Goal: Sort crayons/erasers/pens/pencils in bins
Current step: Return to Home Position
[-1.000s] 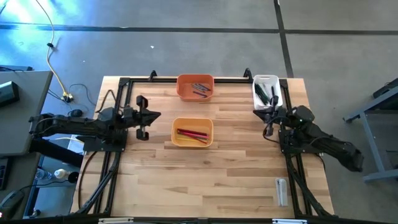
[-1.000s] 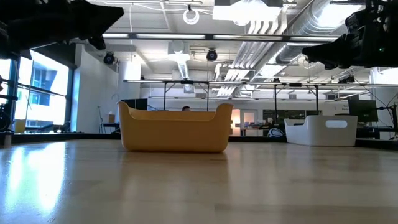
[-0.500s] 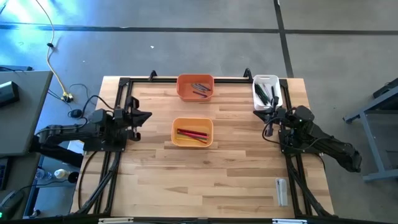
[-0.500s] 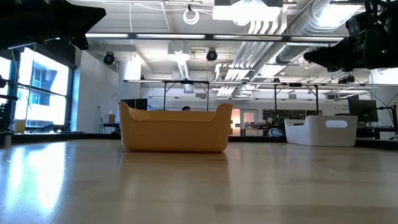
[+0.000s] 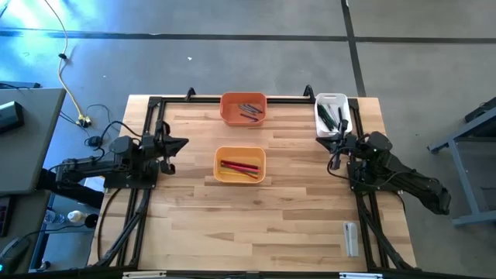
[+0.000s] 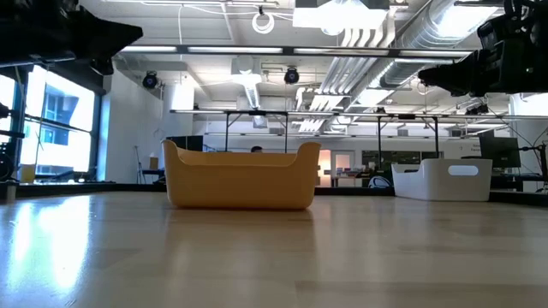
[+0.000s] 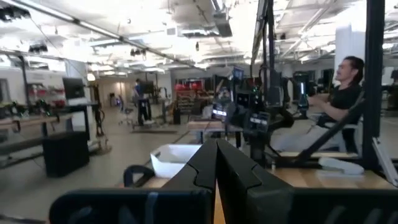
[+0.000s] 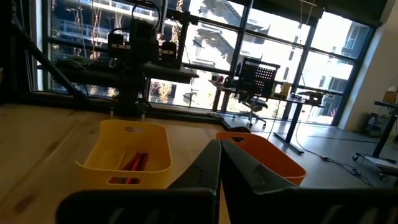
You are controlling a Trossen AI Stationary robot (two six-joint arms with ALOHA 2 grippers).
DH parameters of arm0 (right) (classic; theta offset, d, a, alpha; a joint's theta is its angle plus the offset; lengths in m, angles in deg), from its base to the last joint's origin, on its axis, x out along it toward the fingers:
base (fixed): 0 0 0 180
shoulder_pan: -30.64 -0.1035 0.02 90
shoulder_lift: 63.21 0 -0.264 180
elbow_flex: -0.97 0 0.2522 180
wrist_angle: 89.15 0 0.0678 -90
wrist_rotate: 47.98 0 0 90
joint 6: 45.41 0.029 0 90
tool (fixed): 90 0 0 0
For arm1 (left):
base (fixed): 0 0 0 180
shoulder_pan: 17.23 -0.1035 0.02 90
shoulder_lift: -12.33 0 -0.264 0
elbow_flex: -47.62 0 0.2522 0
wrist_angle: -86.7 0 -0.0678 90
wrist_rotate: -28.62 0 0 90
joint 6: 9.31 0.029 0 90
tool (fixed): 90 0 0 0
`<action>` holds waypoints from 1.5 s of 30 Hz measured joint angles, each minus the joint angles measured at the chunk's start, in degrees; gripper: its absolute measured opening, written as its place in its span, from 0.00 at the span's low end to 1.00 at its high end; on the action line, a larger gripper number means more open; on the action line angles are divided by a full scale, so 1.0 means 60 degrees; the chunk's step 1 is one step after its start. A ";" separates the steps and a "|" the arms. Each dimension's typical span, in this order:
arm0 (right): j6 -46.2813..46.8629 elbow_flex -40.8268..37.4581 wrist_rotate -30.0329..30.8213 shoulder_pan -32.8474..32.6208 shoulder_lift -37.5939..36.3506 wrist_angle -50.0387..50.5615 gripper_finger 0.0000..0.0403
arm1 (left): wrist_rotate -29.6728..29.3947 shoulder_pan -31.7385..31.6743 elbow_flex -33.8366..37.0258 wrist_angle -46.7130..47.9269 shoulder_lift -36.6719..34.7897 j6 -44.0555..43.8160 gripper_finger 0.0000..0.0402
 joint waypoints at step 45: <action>0.1706 0.0000 0.2767 -0.0007 0.0044 -0.0124 0.00 | -0.1646 0.0000 0.0412 -0.0109 0.0051 -0.0067 0.00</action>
